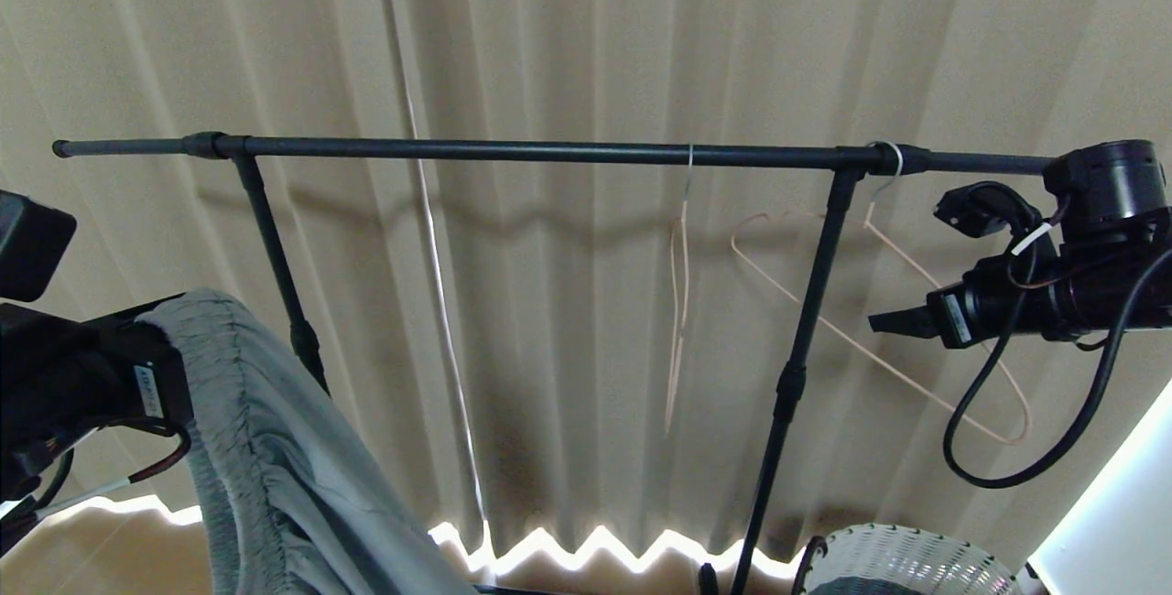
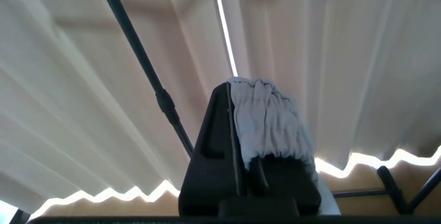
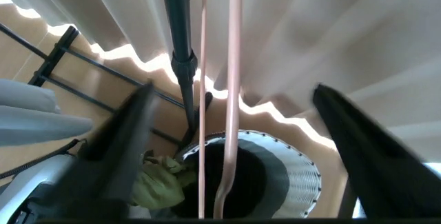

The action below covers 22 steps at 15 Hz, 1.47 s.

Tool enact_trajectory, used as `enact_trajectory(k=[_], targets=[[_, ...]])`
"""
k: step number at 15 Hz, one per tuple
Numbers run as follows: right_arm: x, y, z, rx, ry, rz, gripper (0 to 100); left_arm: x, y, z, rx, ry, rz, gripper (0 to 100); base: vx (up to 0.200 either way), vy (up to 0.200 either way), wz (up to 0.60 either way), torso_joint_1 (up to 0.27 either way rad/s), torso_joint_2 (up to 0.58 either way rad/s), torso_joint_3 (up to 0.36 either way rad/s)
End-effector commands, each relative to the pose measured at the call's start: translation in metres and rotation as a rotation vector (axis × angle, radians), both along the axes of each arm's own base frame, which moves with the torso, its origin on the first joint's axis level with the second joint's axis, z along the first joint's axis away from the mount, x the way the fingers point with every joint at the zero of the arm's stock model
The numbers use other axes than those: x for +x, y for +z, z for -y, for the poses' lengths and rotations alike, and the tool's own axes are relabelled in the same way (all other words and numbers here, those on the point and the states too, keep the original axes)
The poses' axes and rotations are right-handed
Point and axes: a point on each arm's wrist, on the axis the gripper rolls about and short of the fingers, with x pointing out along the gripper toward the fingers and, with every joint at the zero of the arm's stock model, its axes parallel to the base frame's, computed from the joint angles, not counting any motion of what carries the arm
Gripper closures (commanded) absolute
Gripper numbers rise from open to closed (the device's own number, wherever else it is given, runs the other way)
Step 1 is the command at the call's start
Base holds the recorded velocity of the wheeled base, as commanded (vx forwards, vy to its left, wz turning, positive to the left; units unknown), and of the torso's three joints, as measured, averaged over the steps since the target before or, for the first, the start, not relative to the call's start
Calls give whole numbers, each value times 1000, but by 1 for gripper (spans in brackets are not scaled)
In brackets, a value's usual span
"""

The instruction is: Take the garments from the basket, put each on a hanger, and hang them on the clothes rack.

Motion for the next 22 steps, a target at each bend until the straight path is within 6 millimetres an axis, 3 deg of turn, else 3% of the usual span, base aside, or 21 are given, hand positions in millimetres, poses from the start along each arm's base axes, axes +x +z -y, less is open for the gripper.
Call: enact_trajectory(k=[1, 12, 18, 22], targets=[[-2, 3, 0, 0, 1, 9, 100, -1, 1, 0, -1, 1, 4, 100, 0, 0, 0, 0, 0, 0], [-14, 19, 1, 66, -65, 79, 100, 1, -2, -1, 8, 8, -6, 100, 0, 0, 0, 0, 0, 0], [-53, 27, 15, 74, -136, 162, 100, -1, -4, -1, 12, 6, -14, 100, 0, 0, 0, 0, 0, 0], [-99, 26, 18, 70, -166, 188, 100, -1, -6, -1, 12, 6, -18, 100, 0, 0, 0, 0, 0, 0]])
